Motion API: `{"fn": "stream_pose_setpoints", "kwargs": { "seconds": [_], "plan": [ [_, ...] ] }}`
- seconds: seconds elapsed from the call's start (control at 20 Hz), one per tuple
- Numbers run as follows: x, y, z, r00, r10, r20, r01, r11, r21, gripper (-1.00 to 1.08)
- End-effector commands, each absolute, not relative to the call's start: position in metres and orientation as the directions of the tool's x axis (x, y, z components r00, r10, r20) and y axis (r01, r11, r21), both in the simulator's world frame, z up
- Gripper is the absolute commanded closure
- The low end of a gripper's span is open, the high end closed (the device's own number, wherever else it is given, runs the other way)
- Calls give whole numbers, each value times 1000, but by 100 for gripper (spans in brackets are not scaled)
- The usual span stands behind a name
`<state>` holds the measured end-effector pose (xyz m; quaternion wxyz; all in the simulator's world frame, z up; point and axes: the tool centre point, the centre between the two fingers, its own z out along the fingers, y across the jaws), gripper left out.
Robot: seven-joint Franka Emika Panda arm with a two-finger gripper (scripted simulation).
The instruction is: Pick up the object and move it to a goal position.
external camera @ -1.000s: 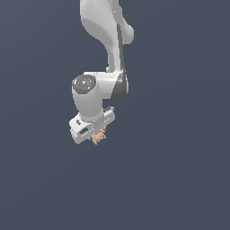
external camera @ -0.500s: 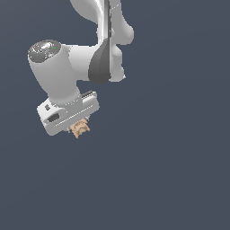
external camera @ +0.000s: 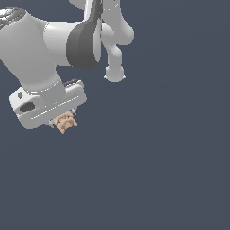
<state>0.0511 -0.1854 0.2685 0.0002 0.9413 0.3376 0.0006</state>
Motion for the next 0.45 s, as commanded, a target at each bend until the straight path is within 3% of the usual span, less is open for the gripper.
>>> {"fn": "stream_pose_setpoints", "kwargs": {
  "seconds": [0.0,0.4],
  "plan": [
    [53,-190,275,772,636,0,636,-772,0,108],
    [54,-192,278,772,636,0,636,-772,0,108]
  ]
}}
